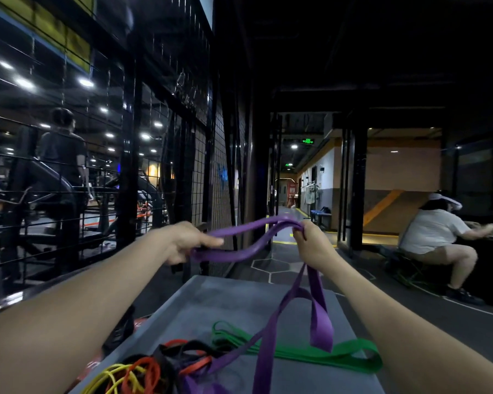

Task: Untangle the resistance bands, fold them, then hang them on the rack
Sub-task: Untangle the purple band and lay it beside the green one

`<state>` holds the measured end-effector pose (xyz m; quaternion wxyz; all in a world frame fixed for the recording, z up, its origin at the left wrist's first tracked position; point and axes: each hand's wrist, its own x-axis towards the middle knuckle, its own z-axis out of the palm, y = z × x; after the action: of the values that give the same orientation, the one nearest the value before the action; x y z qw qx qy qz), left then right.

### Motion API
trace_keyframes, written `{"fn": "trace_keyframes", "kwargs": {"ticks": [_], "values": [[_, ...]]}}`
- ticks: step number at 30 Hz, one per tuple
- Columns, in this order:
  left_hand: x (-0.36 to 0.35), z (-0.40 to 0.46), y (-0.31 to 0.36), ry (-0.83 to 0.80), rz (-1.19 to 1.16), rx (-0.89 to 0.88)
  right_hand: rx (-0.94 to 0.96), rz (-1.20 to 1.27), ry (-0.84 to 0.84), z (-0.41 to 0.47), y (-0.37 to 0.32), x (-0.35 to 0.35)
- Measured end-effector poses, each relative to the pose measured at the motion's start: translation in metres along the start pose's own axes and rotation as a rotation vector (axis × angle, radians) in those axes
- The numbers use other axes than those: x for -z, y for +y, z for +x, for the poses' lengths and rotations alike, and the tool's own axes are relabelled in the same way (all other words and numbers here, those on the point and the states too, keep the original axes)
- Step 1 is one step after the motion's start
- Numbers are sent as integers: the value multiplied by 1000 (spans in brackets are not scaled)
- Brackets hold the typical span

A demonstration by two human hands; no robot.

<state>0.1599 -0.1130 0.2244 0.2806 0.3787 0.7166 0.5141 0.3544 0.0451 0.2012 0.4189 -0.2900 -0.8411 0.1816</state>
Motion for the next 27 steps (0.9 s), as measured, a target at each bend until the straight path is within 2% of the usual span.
{"fn": "trace_keyframes", "kwargs": {"ticks": [1, 2, 5, 8, 11, 15, 19, 21, 23, 27], "values": [[-1, 1, -6, -18, 189, -11, 23, -37, -11, 0, -2, 0], [-7, 1, -7, -35, 265, -59, 52, -70, -30, 0, -6, -2], [-37, -5, -1, -88, 132, -256, 142, -146, -115, -1, -22, -13], [-69, -9, 4, -149, 157, -377, 173, -166, -153, -4, -31, -18], [-84, -1, -2, -14, 262, -460, 168, -146, -153, -6, -31, -10], [-86, -3, 6, 31, 132, -534, 205, -136, -145, -9, -22, -9], [-83, -11, 27, 94, 92, -633, 151, 229, -91, -18, -11, -33], [-76, -12, 34, 117, 15, -643, 105, 310, -129, -25, -5, -44], [-62, -13, 37, 127, -45, -640, 85, 260, -181, -28, -2, -46], [-37, -8, 33, 163, -122, -615, 112, 1, -158, -11, -5, -24]]}}
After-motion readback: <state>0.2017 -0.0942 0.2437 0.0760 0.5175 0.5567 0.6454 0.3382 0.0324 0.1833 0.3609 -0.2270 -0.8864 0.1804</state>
